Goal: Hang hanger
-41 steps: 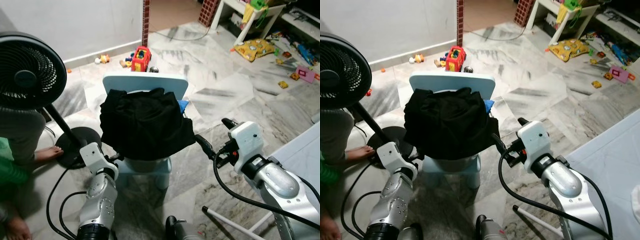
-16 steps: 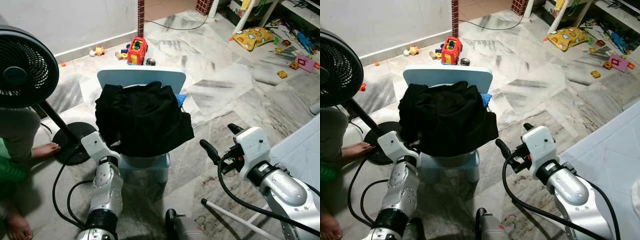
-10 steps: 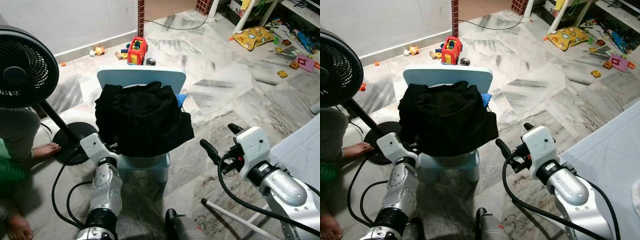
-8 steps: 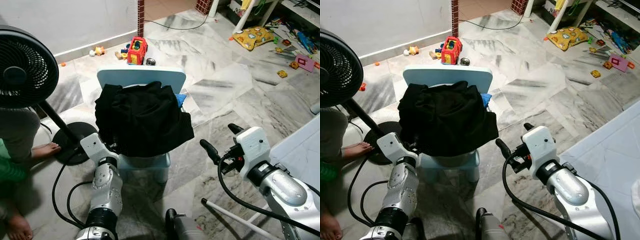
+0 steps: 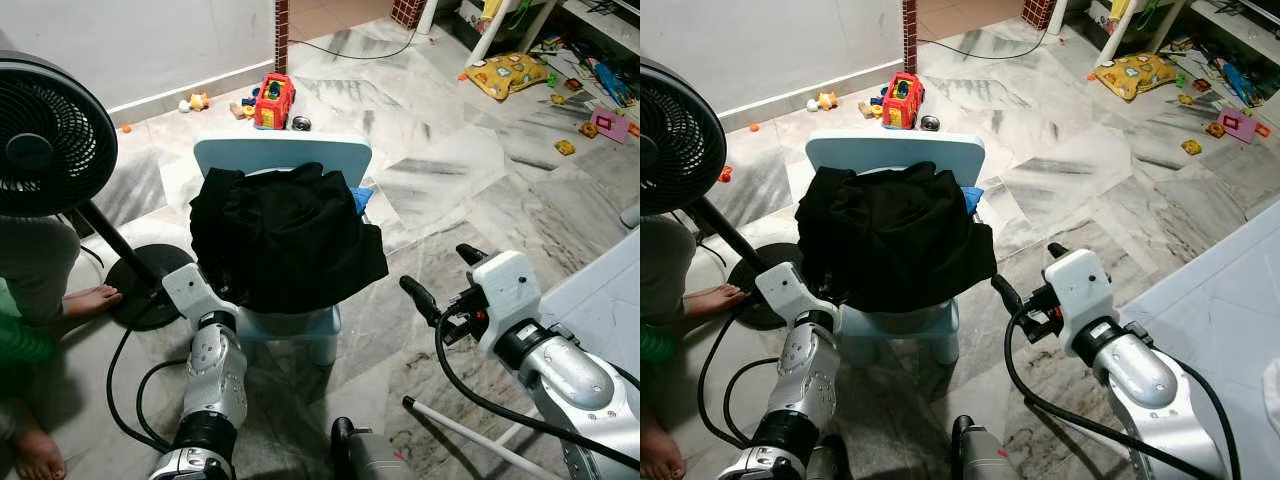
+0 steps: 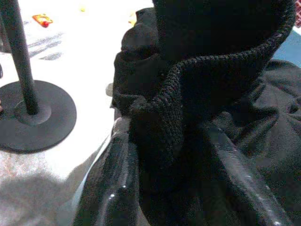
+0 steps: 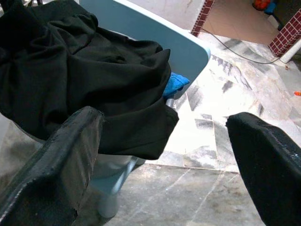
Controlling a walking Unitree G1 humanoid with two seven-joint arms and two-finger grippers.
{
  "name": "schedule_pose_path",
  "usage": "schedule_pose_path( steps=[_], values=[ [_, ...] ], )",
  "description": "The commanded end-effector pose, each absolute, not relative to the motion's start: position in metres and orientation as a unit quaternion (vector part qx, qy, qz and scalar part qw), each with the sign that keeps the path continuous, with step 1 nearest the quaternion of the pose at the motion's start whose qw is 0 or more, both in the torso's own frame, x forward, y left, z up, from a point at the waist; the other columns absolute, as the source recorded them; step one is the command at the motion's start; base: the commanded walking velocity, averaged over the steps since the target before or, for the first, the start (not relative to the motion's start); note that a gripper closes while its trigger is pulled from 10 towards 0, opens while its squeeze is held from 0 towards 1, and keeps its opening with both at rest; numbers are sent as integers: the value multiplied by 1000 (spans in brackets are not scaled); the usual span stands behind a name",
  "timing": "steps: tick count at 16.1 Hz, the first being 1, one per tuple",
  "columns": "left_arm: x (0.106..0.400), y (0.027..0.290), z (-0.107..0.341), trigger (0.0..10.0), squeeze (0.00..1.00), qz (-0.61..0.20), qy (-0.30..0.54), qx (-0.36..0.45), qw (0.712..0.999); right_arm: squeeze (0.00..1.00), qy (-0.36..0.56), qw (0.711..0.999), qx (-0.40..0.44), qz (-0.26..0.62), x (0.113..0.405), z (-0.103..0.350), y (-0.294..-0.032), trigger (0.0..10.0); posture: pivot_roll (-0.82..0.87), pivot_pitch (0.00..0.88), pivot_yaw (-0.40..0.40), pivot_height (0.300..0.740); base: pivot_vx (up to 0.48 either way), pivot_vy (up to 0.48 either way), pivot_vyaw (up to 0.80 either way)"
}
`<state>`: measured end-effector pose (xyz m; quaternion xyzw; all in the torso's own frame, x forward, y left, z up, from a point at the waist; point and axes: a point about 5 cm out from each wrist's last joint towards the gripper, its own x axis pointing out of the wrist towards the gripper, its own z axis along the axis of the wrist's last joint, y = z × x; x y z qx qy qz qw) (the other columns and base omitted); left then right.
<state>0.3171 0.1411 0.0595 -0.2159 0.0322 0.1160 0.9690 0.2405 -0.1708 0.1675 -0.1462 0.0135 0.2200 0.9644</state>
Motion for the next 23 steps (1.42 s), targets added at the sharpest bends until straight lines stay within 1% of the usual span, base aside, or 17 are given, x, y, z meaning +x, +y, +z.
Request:
schedule_pose_path(
  steps=[1,8,11,13,14,17,20,23],
  values=[
    [314,140,54,0,0,117,42,-215,969,0,15,965,-153,211,239,167,-175,10000,-332,285,-71,740,0,0,0],
    [317,138,57,0,0,103,34,-216,970,0,12,965,-152,214,243,166,-173,10000,-321,268,-65,740,0,0,0],
    [321,135,64,0,0,77,24,-212,974,0,8,965,-150,216,247,164,-171,10000,-304,253,-58,740,0,0,0],
    [320,132,75,0,0,41,5,-200,979,0,0,965,-144,218,253,162,-166,10000,-249,217,-36,740,0,0,0],
    [316,132,82,0,0,23,-5,-195,981,0,-7,966,-137,220,258,161,-161,10000,-223,202,-27,740,0,0,0],
    [309,138,92,0,0,6,-15,-176,984,0,-18,966,-125,226,266,157,-150,10000,-168,172,-8,740,0,0,0],
    [298,143,102,0,0,-23,-14,-163,986,0,-27,967,-109,228,277,150,-141,10000,-100,120,13,740,0,0,0],
    [274,145,103,0,0,-67,16,-140,988,0,-32,967,-102,233,285,146,-135,10000,-61,74,7,740,0,0,0]
  ],
)
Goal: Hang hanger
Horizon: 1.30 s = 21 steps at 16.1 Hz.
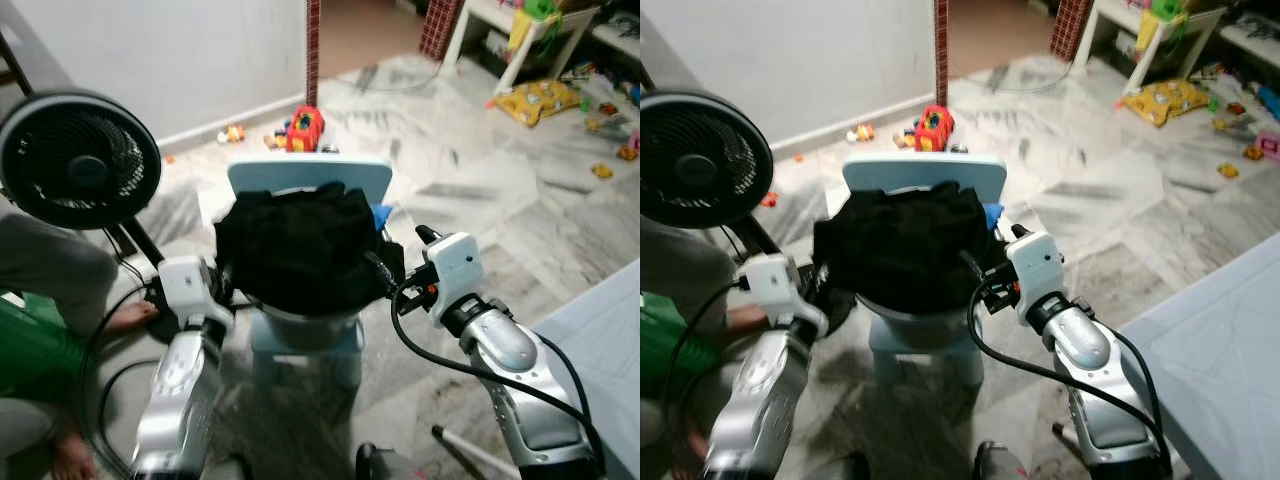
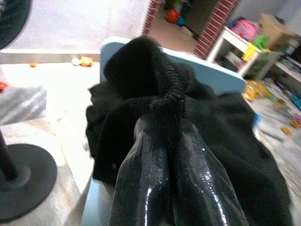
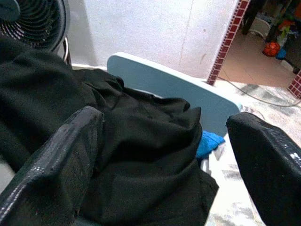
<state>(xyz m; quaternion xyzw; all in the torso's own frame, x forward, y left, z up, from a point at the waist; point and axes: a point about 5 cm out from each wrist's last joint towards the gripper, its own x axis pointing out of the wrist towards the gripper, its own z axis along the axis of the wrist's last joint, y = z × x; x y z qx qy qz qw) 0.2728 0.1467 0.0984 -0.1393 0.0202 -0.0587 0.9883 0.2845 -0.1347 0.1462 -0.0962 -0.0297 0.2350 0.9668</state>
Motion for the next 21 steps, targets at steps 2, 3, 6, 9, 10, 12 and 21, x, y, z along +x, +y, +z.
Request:
schedule_pose_path(
  steps=[2,3,6,9,10,12,21],
  values=[
    [255,154,102,0,0,-67,21,-104,992,0,-34,965,-98,240,288,144,-133,10000,-43,41,7,740,0,0,0],
    [248,161,103,0,0,-52,17,-77,995,0,-31,967,-90,238,290,142,-133,10000,-36,24,8,740,0,0,0],
    [241,172,113,0,0,-23,-5,-12,1000,0,-16,971,-62,230,293,136,-134,10000,-27,0,7,740,0,0,0],
    [233,172,117,10000,0,6,-12,43,999,0,11,979,-14,203,288,124,-139,10000,-29,0,1,740,0,0,0],
    [231,171,115,10000,0,5,-12,63,998,0,14,982,-5,189,288,122,-141,10000,-31,0,1,740,0,0,0],
    [230,168,111,10000,0,4,0,51,999,0,18,988,-4,150,291,119,-150,10000,-39,0,2,740,0,0,0],
    [249,143,122,10000,0,-30,-25,31,999,0,18,996,12,90,301,116,-161,10000,-60,0,0,740,0,0,-622]
  ],
)
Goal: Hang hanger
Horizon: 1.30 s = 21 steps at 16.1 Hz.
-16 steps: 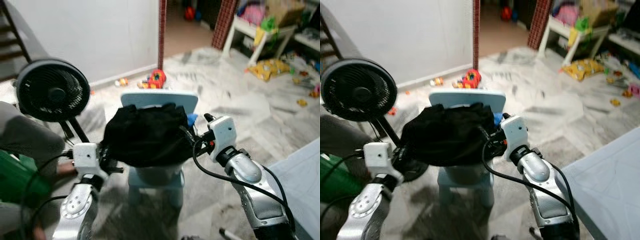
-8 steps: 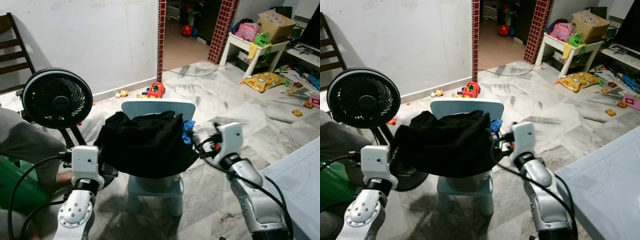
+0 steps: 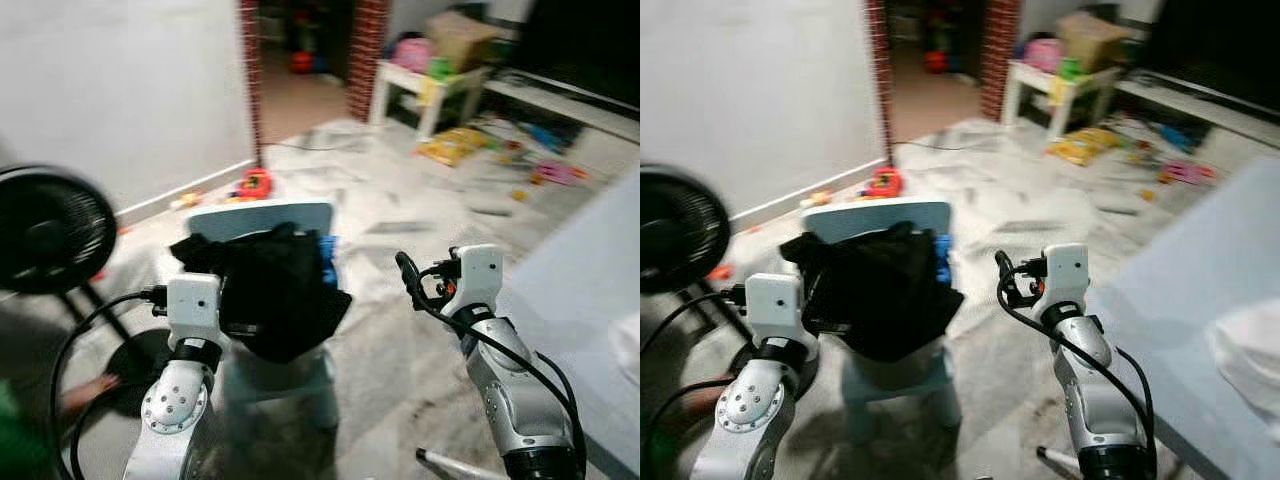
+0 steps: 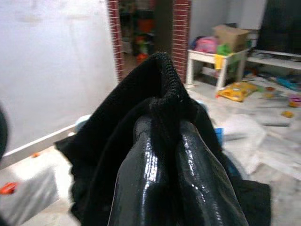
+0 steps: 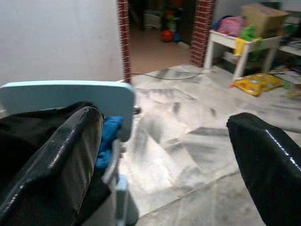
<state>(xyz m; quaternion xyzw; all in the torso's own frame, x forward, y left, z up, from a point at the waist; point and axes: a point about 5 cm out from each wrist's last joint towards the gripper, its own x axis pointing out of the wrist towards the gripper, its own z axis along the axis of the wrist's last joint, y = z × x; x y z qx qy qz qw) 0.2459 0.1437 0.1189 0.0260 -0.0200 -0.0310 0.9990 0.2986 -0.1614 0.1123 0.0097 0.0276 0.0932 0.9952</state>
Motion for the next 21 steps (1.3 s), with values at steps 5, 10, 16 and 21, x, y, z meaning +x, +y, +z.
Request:
schedule_pose_path(
  steps=[5,10,16,21],
  values=[
    [251,134,133,10000,0,-37,-44,40,998,0,15,996,17,85,298,116,-159,10000,-62,0,-6,740,0,0,-800],
    [253,133,135,10000,0,-30,-40,34,998,0,15,996,16,81,300,118,-161,10000,-66,0,-24,740,-99,0,-800],
    [252,132,135,10000,0,-28,-34,25,999,0,19,997,14,80,299,117,-161,10000,-69,1,-27,740,-262,0,-800],
    [253,129,134,10000,0,-29,-31,24,999,0,21,997,12,77,298,116,-162,10000,-74,8,-27,740,-266,0,-800]
  ],
)
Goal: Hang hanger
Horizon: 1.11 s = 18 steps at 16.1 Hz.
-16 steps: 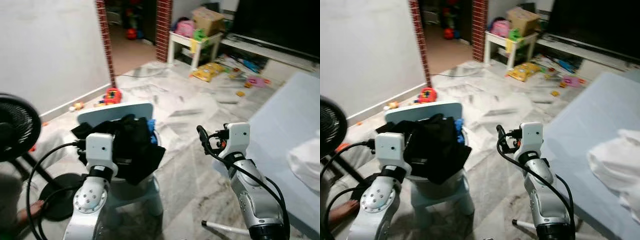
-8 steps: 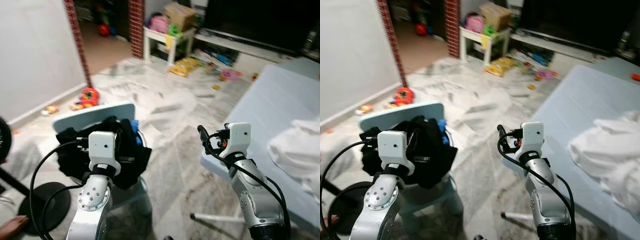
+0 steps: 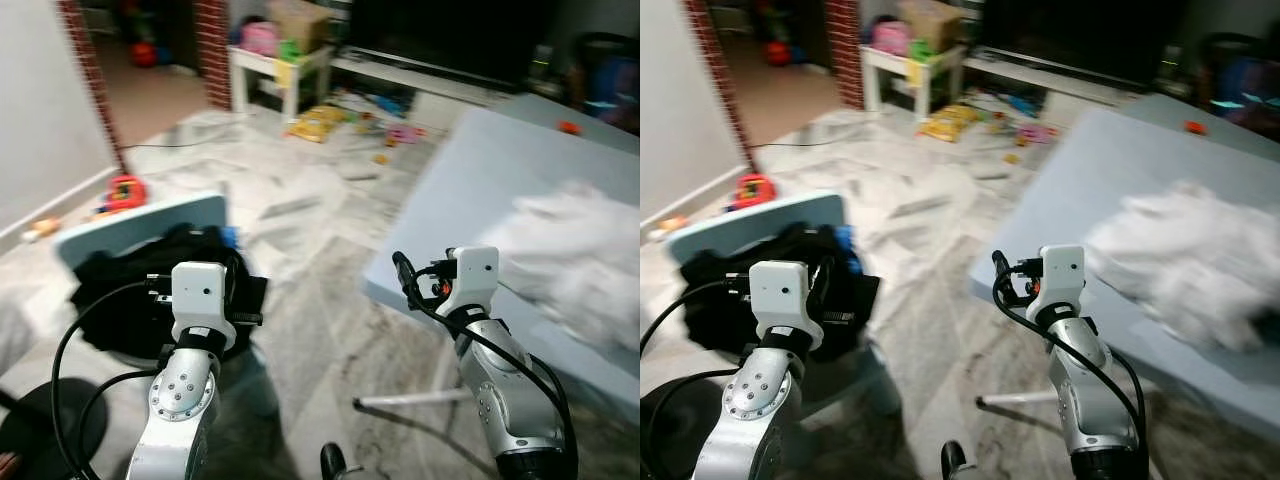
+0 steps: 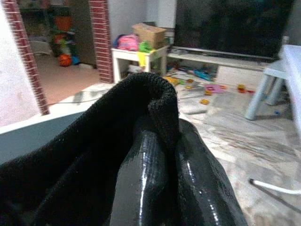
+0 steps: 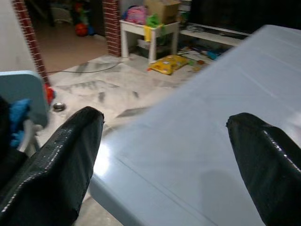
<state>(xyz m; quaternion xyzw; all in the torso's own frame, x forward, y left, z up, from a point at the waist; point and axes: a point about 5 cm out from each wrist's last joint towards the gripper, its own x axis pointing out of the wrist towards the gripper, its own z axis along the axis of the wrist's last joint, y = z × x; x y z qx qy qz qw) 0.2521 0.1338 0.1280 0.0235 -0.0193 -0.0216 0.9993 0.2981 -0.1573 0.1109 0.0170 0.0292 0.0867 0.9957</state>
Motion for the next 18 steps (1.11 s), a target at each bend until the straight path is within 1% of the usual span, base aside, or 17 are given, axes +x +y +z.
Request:
schedule_pose_path(
  steps=[1,9,10,15,16,18],
  values=[
    [253,129,134,10000,0,-29,-30,24,999,0,21,997,12,77,298,116,-163,10000,-74,8,-28,740,-266,0,-800],
    [253,128,134,10000,0,-28,-29,21,999,0,21,996,12,80,300,117,-162,10000,-75,12,-32,740,-262,0,-800],
    [253,127,134,10000,0,-27,-31,15,999,0,21,996,13,80,300,118,-162,10000,-78,14,-32,740,0,0,-631],
    [256,130,134,10000,0,-22,-16,-30,999,0,20,997,11,78,298,118,-164,10000,-85,15,-33,740,0,0,0],
    [256,129,133,10000,0,-28,-11,-48,998,0,20,997,10,78,298,118,-164,10000,-88,14,-31,740,0,480,0],
    [258,130,132,10000,0,-22,-7,-58,998,0,19,997,10,77,298,119,-165,10000,-91,13,-30,740,0,480,0]
  ],
)
